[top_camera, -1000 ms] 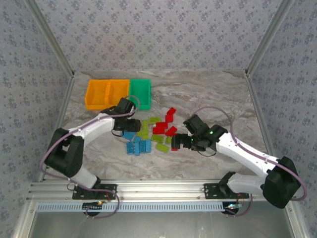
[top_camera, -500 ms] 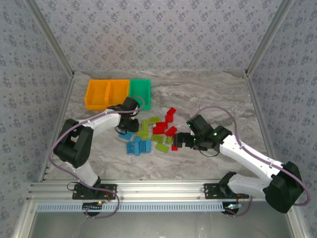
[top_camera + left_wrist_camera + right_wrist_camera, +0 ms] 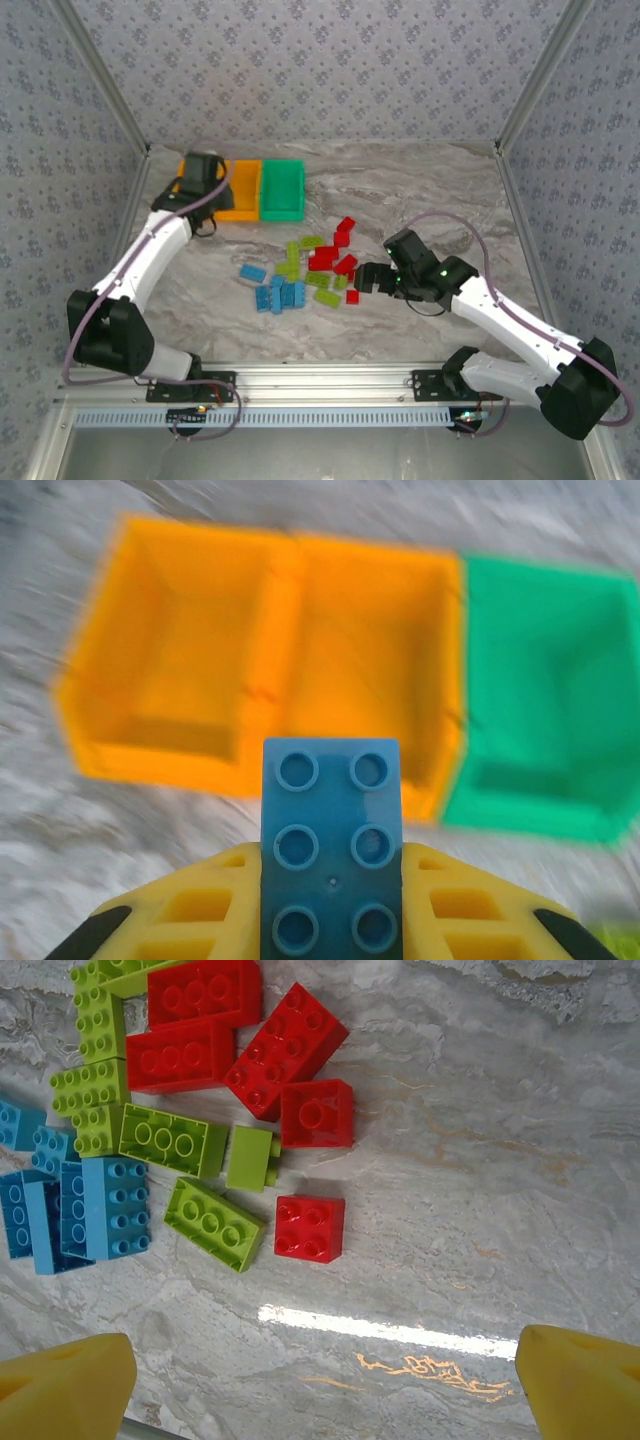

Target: Sort the legos into containers by color

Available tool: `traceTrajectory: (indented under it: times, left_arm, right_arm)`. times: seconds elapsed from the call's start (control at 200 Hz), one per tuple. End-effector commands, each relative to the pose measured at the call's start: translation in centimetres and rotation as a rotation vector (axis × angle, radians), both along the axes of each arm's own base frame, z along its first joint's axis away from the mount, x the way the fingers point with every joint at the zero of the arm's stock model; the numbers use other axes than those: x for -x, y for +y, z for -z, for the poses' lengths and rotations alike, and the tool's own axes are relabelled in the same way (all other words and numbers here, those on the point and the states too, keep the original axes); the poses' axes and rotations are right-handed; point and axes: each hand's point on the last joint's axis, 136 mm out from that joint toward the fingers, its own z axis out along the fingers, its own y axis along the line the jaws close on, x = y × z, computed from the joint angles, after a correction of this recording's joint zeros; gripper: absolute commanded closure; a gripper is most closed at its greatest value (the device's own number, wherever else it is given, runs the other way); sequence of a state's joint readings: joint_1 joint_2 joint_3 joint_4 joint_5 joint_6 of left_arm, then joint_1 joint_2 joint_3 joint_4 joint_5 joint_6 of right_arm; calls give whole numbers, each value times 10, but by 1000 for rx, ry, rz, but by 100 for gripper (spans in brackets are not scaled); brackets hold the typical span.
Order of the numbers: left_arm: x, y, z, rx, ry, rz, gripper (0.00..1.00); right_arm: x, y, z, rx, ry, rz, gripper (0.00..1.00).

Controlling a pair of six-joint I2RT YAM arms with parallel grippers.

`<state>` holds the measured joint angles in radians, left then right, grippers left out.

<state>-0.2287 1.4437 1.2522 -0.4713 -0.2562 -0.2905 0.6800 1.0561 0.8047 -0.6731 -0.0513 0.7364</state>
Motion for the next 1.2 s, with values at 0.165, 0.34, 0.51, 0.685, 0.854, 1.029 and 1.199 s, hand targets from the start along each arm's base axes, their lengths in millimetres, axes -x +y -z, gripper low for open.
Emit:
traceTrajectory:
  times: [0.165, 0.34, 0.51, 0.685, 0.854, 1.029, 1.199]
  left_arm:
    - [-86, 72, 26, -55, -2, -157, 82]
    - [-121, 92, 67, 5, 69, -174, 81]
    - [-130, 96, 71, 23, 76, -166, 60]
    - [-120, 82, 37, 101, 11, -134, 54]
    - [-89, 41, -10, 247, -83, -37, 51]
    - [-11, -37, -63, 265, -164, 210, 51]
    - [90, -97, -91, 103, -194, 546, 46]
  right_arm:
    - [3, -6, -14, -1, -20, -3, 0]
    - [12, -18, -17, -1, -34, 24, 0]
    - [13, -26, -24, -18, -70, 59, 0]
    - [1, -27, -28, -34, -105, 93, 0]
    - [-20, -24, -26, -4, -119, 122, 0]
    - [-34, -9, -6, 93, -56, 47, 4]
    - [-45, 12, 29, 168, 32, -21, 12]
